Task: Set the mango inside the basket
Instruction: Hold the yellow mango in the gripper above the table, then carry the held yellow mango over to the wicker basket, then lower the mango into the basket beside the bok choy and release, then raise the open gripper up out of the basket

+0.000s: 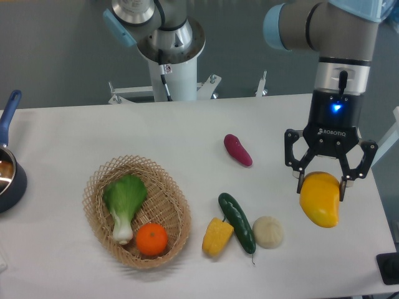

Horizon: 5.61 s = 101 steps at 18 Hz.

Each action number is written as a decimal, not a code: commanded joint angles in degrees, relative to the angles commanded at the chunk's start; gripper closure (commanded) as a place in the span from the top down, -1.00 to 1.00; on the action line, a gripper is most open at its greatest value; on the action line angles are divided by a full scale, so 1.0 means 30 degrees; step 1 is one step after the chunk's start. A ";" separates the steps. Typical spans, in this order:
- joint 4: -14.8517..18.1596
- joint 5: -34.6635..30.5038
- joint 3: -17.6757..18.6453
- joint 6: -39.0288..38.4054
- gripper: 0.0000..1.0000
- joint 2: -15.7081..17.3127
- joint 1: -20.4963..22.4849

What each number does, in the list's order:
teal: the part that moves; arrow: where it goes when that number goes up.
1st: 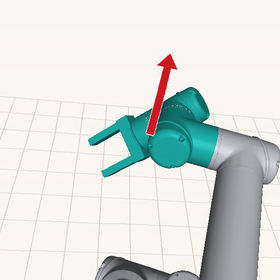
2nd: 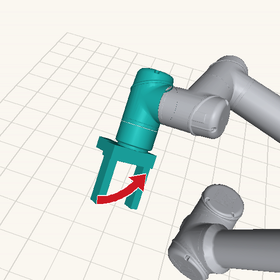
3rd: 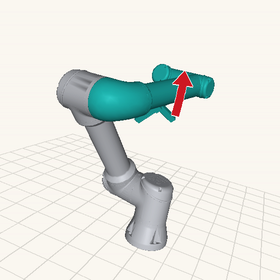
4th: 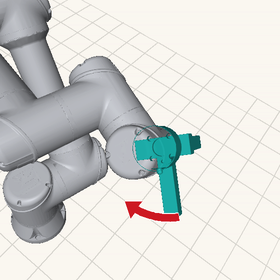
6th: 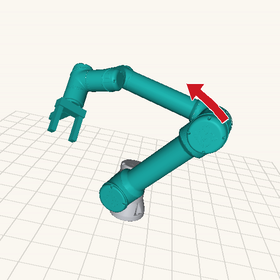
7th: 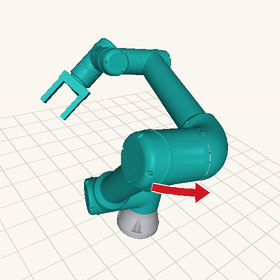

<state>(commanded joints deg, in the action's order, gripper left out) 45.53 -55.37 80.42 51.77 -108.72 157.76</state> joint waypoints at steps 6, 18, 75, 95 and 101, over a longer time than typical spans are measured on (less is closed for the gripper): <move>-0.0029 0.0000 0.0117 0.0088 -0.19 0.0000 -0.0059; 0.0000 0.0000 0.0263 0.0059 -0.19 -0.0058 -0.0204; 0.0000 -0.3457 1.0049 0.9814 0.99 0.0146 -0.8701; 0.0030 -0.4687 0.4956 0.2812 1.00 0.3486 -0.3550; 0.0322 -0.4775 0.3398 0.4593 1.00 0.3603 -0.1553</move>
<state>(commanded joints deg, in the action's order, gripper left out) 46.49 -69.70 90.61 65.55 -97.91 153.10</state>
